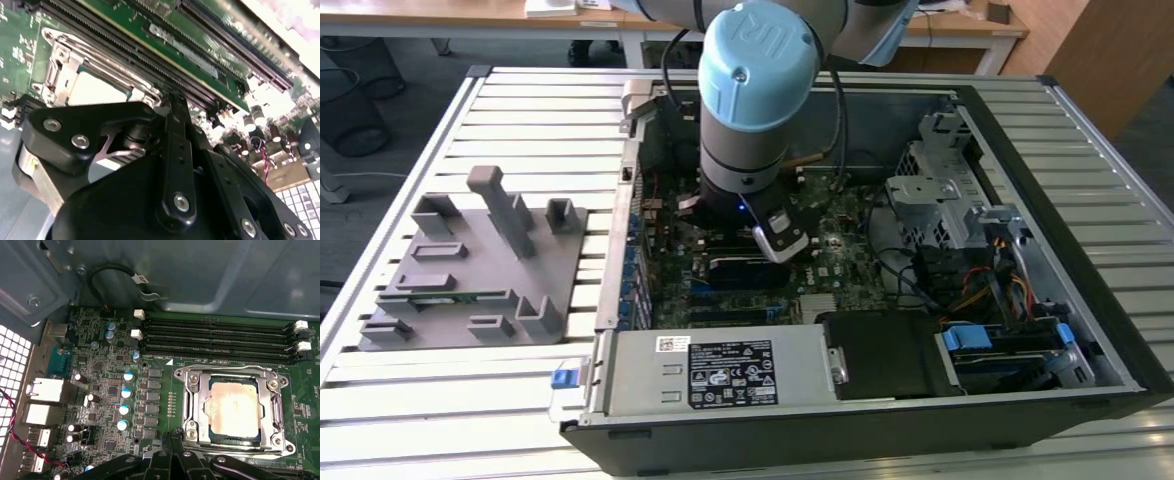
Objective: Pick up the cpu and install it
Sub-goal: 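Install the second cpu locking lever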
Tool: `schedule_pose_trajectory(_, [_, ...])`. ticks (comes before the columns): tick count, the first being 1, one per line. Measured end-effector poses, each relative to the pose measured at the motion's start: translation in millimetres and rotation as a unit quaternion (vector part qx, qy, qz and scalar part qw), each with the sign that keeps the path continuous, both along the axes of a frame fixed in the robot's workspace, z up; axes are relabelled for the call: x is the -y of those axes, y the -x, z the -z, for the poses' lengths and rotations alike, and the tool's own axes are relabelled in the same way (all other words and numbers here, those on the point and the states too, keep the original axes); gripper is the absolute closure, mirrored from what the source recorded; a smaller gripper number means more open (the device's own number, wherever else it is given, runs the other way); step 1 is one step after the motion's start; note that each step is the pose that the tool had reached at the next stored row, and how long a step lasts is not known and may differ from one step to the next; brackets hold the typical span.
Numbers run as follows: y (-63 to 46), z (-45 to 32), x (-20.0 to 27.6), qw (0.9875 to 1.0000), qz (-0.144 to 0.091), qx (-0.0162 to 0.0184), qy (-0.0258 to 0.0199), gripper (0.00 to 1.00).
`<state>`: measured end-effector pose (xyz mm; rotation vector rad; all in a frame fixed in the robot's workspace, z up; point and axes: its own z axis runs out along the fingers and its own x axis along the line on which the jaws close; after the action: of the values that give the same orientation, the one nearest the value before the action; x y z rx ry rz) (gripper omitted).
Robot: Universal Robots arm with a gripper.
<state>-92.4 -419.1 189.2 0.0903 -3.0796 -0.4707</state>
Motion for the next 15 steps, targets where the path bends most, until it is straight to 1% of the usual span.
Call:
schedule_pose_trajectory(11, [0.9, 0.1, -1.0, 1.0000, 0.000, -0.0003, 0.0004, 0.89])
schedule_pose_trajectory(12, [0.9, 0.2, -1.2, 1.0000, 0.000, -0.0002, 0.0014, 0.89])
schedule_pose_trajectory(15, [0.9, 0.3, -1.1, 1.0000, 0.000, -0.0002, 0.0070, 0.89])
